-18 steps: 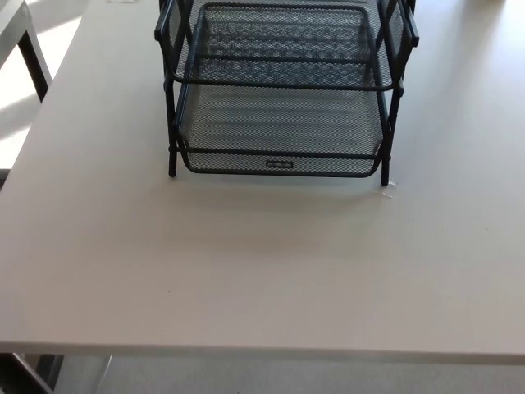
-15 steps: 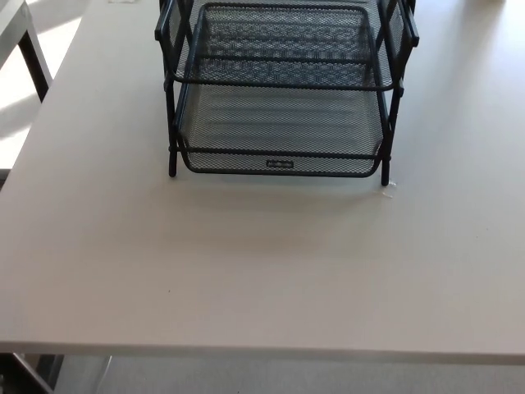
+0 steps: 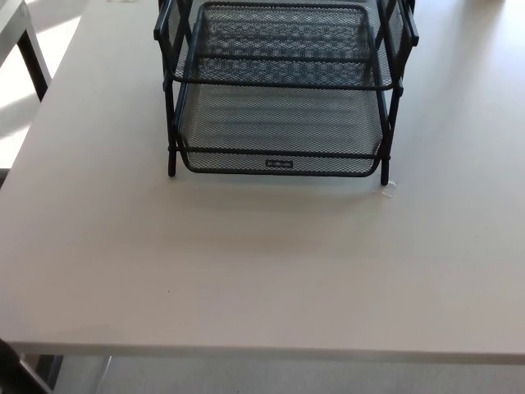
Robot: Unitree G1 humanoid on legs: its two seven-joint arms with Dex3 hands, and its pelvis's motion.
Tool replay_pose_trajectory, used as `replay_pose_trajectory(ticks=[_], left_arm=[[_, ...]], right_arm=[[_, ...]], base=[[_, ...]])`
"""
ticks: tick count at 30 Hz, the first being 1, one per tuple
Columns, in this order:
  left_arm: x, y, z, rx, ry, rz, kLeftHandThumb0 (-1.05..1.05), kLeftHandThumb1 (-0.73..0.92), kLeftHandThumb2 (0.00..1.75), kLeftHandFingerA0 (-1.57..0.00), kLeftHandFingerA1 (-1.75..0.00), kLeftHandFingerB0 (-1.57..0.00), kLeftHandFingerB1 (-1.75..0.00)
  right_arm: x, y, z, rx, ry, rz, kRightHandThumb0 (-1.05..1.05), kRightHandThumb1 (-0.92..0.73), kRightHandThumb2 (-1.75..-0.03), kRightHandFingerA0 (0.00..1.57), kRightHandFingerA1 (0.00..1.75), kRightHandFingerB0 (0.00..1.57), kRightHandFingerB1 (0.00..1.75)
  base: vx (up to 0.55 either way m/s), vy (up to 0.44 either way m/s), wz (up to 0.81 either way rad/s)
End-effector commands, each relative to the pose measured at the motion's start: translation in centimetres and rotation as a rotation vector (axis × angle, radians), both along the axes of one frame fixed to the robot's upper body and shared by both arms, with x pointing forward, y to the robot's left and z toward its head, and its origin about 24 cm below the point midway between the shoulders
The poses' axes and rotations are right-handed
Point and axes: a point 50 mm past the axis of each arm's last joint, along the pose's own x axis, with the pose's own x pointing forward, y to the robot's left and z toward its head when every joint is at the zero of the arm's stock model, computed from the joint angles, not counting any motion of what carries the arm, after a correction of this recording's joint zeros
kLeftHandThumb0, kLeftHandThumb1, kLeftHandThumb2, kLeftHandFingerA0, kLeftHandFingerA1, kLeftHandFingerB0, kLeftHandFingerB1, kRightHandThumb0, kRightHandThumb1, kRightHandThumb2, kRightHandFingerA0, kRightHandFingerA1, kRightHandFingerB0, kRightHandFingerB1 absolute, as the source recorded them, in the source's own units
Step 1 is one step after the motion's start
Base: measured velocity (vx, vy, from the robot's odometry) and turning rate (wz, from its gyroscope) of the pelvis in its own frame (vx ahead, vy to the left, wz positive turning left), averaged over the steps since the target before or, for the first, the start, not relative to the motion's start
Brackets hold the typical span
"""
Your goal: The robot uses its right hand to grab the drawer kept on the middle of the desk and pull it out towards the robot
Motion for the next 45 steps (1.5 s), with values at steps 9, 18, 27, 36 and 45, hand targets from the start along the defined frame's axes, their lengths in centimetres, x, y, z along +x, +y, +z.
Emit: replay_pose_trajectory(ticks=[9, 18, 27, 36, 45], left_arm=[[0.0, 0.1, 0.4, 0.030, 0.008, -0.041, -0.32, 0.58, 0.57, -0.81, -0.87, -0.79, -0.56], [0.0, 0.2, 0.6, 0.025, 0.009, -0.034, -0.31, 0.59, 0.57, -0.80, -0.85, -0.80, -0.55], [-0.1, 0.3, 0.6, 0.024, 0.007, -0.030, -0.30, 0.57, 0.57, -0.81, -0.87, -0.79, -0.56], [-0.1, 0.3, 0.5, 0.017, 0.014, -0.026, -0.31, 0.57, 0.57, -0.81, -0.87, -0.80, -0.57], [-0.2, 0.3, 0.5, 0.010, 0.009, -0.029, -0.30, 0.57, 0.57, -0.83, -0.89, -0.81, -0.58]], right_arm=[[0.4, -4.7, 6.5, 0.013, -0.032, -0.194, -0.84, -0.62, -0.61, 0.16, 0.52, 0.21, 0.43], [2.2, -5.1, 10.1, -0.156, -0.249, -0.159, -0.83, -0.50, -0.90, 0.14, 0.60, 0.11, 0.54], [6.7, -2.4, 17.5, -0.417, -0.504, 0.038, -1.01, -0.88, -0.66, 0.07, 0.67, 0.00, 0.51], [12.1, 3.2, 22.5, -0.412, -0.744, 0.304, -0.97, -0.65, -1.09, 0.00, 0.53, 0.01, 0.45], [16.1, 14.0, 24.2, -0.346, -0.890, 0.731, -0.85, -0.77, -0.63, 0.11, 0.47, 0.14, 0.35]], base=[[0.00, 0.000, 0.00], [0.00, 0.000, 0.00], [0.00, 0.000, 0.00], [0.00, 0.000, 0.00], [0.00, 0.000, 0.00]])
